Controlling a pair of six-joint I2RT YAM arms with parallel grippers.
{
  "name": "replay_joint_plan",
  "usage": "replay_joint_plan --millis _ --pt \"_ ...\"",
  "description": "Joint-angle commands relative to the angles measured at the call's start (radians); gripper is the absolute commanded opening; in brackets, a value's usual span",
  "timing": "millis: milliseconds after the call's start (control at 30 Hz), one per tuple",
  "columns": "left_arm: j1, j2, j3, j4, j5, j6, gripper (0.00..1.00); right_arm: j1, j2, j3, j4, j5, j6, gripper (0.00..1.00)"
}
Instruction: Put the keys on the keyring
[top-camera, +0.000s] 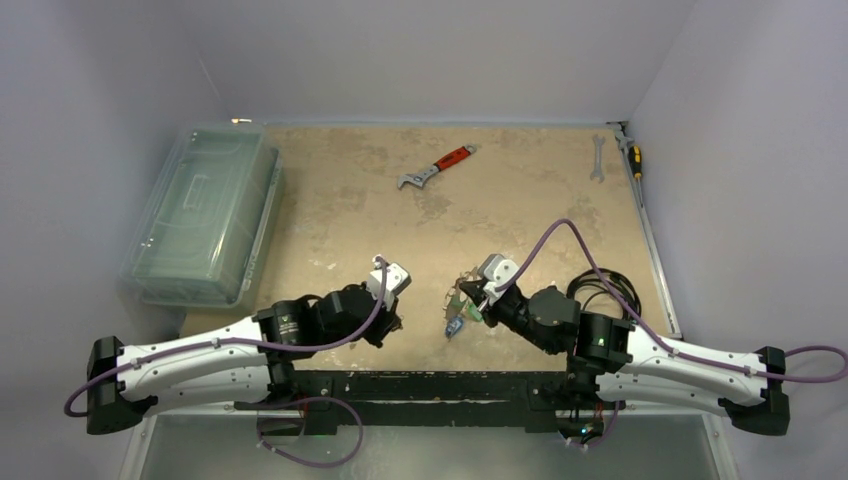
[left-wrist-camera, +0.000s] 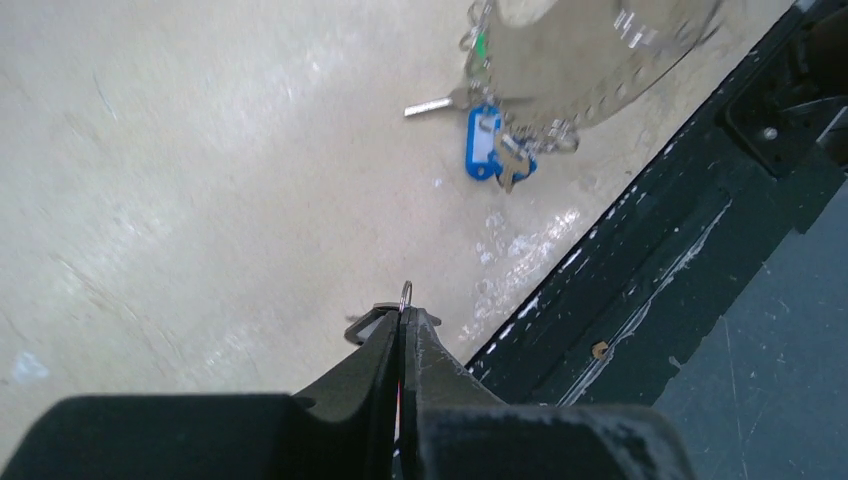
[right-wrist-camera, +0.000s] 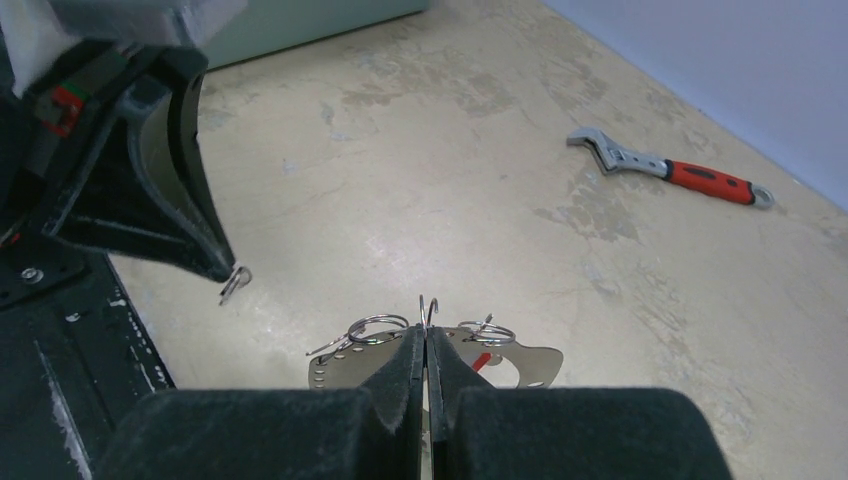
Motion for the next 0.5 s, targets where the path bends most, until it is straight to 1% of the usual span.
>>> replay_joint_plan --millis 0,133,333,467 --pt "-0.007 -0.034 0.108 0.029 -0.013 0.252 0.00 0.004 -0.005 0.023 0.098 -0.125 -0.034 0.00" --pt "-0.007 -0.040 0.146 0.046 -0.006 0.397 0.00 0.004 0.028 0.030 0.107 -0.243 -0.062 0.00" --pt "-0.007 -0.084 0.129 0.091 0.004 0.641 0.00 0.004 0.080 0.028 0.158 -0.398 -0.105 0.00" --pt "-0.007 -0.107 0.112 0.137 0.040 0.748 0.00 0.004 0.106 0.025 0.179 -0.447 -0.131 0.00"
